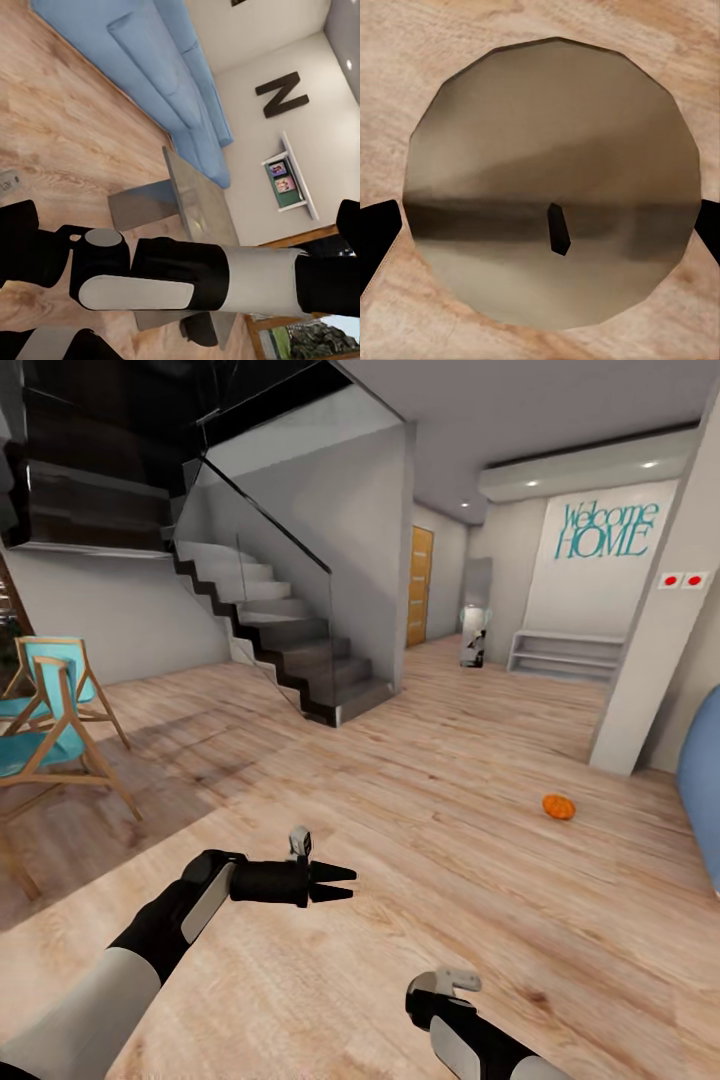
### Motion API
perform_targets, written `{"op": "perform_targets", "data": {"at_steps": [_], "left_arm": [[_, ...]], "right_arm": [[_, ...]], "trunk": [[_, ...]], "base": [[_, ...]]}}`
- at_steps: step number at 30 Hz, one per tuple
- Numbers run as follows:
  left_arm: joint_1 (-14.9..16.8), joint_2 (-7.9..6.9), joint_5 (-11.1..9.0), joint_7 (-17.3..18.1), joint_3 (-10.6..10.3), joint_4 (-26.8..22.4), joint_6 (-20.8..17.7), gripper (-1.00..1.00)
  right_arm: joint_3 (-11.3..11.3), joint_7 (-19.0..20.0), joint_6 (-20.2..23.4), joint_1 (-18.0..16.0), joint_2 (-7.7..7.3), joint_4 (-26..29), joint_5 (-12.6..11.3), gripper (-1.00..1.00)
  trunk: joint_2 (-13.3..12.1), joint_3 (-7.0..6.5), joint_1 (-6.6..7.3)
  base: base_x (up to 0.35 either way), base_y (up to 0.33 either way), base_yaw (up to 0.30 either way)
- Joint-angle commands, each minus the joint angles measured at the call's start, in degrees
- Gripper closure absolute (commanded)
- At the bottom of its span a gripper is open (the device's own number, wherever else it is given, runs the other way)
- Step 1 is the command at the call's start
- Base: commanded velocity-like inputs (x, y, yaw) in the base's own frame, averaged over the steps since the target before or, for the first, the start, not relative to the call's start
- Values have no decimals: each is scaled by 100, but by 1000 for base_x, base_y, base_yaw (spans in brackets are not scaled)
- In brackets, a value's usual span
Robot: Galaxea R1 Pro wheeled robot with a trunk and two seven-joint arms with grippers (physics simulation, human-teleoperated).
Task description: Place each of the two pumpkins and all three candles from the living room inside a cabinet in the living room (use any cabinet), then make sure every cabinet is closed, and position the cauldron so it is next to a table in the living room.
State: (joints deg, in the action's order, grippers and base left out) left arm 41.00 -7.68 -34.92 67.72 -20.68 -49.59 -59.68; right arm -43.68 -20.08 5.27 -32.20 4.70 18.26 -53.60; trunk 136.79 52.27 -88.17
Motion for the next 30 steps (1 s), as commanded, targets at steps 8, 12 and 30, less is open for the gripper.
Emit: {"op": "perform_targets", "data": {"at_steps": [8,12,30], "left_arm": [[5,0,-15,11,-15,-4,-32,-100],[5,1,-15,12,-15,6,-32,-100],[6,21,-15,5,-15,6,-32,-100]], "right_arm": [[-44,-40,27,-5,-4,11,-10,100],[-44,-40,27,-5,-4,4,-10,100],[-44,-40,27,-5,-4,2,-10,100]], "trunk": [[3,6,1],[3,6,1],[3,6,1]], "base": [[0,0,293],[0,0,293],[0,0,293]]}}
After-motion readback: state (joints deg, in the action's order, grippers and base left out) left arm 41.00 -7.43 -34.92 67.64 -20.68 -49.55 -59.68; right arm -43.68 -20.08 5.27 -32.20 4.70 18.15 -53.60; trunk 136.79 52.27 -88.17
